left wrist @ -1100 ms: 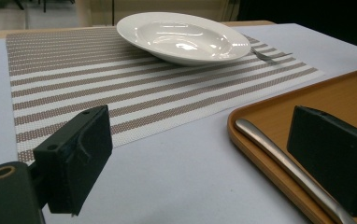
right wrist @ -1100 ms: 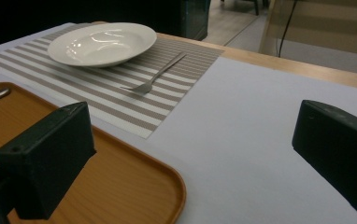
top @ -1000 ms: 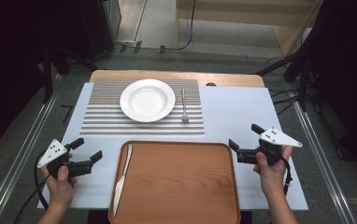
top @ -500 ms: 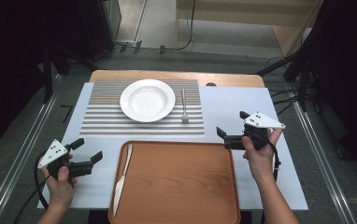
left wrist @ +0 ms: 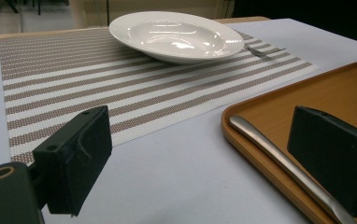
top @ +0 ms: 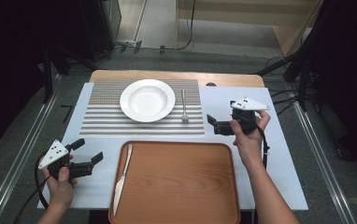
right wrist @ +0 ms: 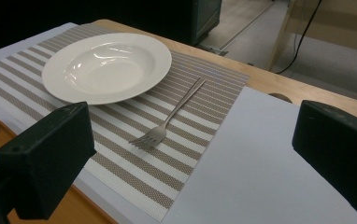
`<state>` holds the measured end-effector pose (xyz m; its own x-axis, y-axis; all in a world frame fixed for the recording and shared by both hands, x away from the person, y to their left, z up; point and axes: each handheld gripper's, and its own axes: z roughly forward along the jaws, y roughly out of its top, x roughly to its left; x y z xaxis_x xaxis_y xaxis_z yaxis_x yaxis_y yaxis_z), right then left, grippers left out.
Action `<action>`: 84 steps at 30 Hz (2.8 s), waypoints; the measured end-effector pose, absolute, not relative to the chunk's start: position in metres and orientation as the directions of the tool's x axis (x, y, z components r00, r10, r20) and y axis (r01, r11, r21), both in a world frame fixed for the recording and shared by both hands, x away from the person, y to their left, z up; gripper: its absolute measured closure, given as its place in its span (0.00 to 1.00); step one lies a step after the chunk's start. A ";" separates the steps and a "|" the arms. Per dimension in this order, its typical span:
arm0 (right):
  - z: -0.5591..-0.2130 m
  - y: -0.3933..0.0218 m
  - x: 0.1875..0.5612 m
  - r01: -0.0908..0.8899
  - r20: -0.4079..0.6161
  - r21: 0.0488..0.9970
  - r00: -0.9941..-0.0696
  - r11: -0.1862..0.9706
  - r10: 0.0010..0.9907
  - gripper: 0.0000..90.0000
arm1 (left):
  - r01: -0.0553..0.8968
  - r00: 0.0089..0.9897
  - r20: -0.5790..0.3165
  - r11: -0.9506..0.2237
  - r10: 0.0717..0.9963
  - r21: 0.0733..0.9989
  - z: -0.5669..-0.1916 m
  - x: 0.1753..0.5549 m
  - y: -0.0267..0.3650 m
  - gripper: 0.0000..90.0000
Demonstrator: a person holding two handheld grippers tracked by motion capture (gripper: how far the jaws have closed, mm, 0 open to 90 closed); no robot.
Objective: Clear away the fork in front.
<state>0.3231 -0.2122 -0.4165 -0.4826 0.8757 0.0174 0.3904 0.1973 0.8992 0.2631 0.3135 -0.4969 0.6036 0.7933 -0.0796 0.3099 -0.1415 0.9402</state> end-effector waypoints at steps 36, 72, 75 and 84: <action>-0.430 -0.162 0.417 0.570 0.050 0.787 -0.443 0.238 0.895 0.00 | 0.296 0.616 -0.068 -0.151 0.785 0.943 -0.496 0.261 0.313 0.07; -0.468 -0.122 0.472 0.754 0.088 0.620 -0.341 0.217 0.936 0.52 | 0.289 0.623 -0.058 -0.161 0.780 0.944 -0.497 0.260 0.312 0.01; -0.471 -0.118 0.474 0.758 0.083 0.610 -0.350 0.230 0.933 0.54 | 0.289 0.623 -0.060 -0.158 0.780 0.944 -0.497 0.260 0.312 0.01; -0.481 -0.106 0.479 0.771 0.060 0.582 -0.357 0.258 0.932 0.74 | 0.291 0.626 -0.063 -0.158 0.777 0.943 -0.497 0.261 0.312 0.01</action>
